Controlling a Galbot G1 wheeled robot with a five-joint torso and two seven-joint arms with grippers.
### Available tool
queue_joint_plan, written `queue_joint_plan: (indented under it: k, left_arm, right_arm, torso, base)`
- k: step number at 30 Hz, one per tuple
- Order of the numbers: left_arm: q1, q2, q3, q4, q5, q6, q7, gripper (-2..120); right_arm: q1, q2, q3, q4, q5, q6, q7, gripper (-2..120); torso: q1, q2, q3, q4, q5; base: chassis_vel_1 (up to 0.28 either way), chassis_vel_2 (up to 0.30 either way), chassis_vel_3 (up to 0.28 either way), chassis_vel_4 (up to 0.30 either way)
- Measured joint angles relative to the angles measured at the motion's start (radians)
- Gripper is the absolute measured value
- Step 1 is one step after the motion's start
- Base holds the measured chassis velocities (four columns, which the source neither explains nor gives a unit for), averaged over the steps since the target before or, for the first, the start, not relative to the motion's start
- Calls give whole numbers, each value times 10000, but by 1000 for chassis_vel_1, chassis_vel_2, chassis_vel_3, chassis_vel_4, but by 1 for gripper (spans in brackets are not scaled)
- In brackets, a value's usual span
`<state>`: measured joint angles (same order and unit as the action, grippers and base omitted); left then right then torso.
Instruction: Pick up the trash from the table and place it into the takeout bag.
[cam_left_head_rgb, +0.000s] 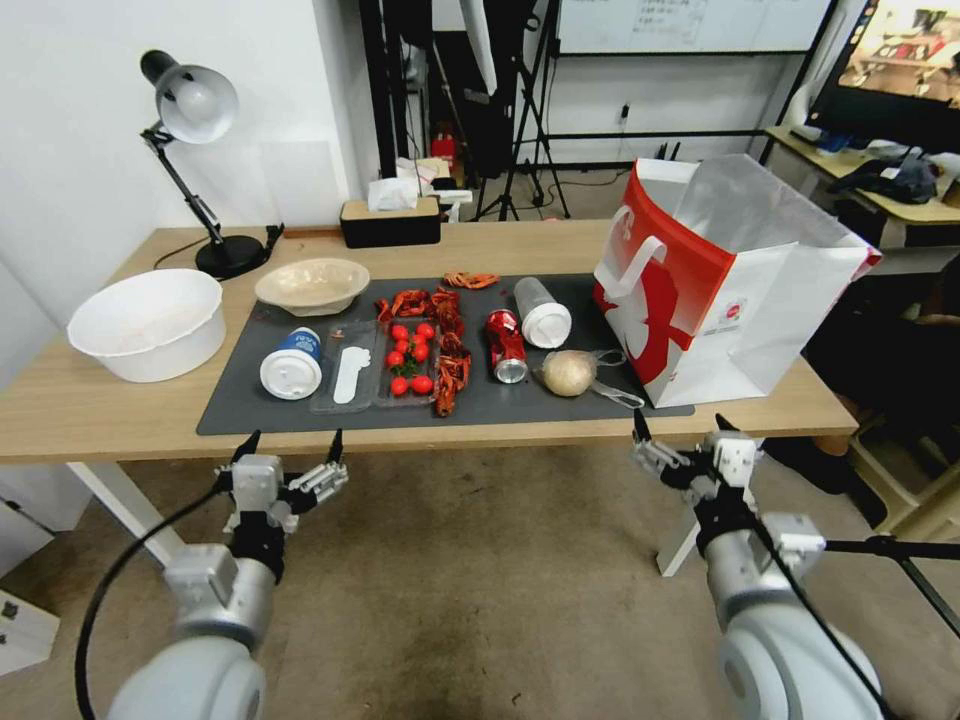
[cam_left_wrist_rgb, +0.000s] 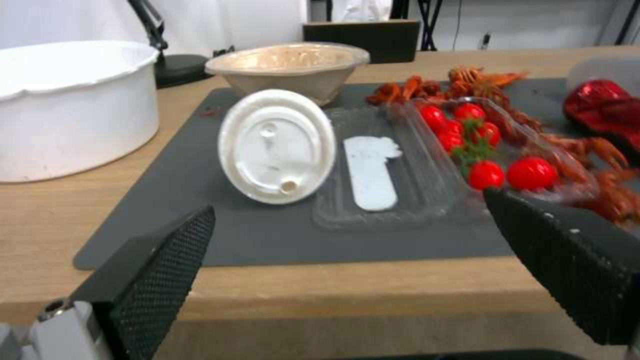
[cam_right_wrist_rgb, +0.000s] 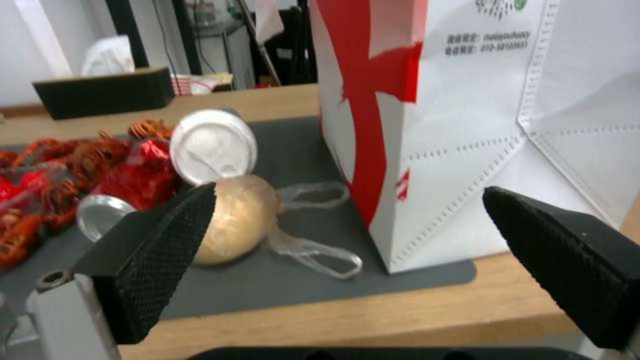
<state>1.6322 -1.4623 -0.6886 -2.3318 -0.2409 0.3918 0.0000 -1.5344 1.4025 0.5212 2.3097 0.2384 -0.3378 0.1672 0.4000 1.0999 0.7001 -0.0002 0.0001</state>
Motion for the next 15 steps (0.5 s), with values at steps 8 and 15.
queue_joint_plan:
  k: [8, 15]
  left_arm:
    - [-21, 54, -156, -3, -164, -30, 63, 100]
    - [92, 25, -186, -2, -55, -262, 140, 100]
  right_arm:
    - [403, -389, -459, -338, 331, 572, 140, 100]
    - [1528, -917, -1128, -1175, 1195, 563, 742, 100]
  torso:
    - [0, 0, 0, 1, -2]
    - [0, 0, 0, 3, 0]
  base:
    - [0, 0, 0, 0]
    - [0, 0, 0, 0]
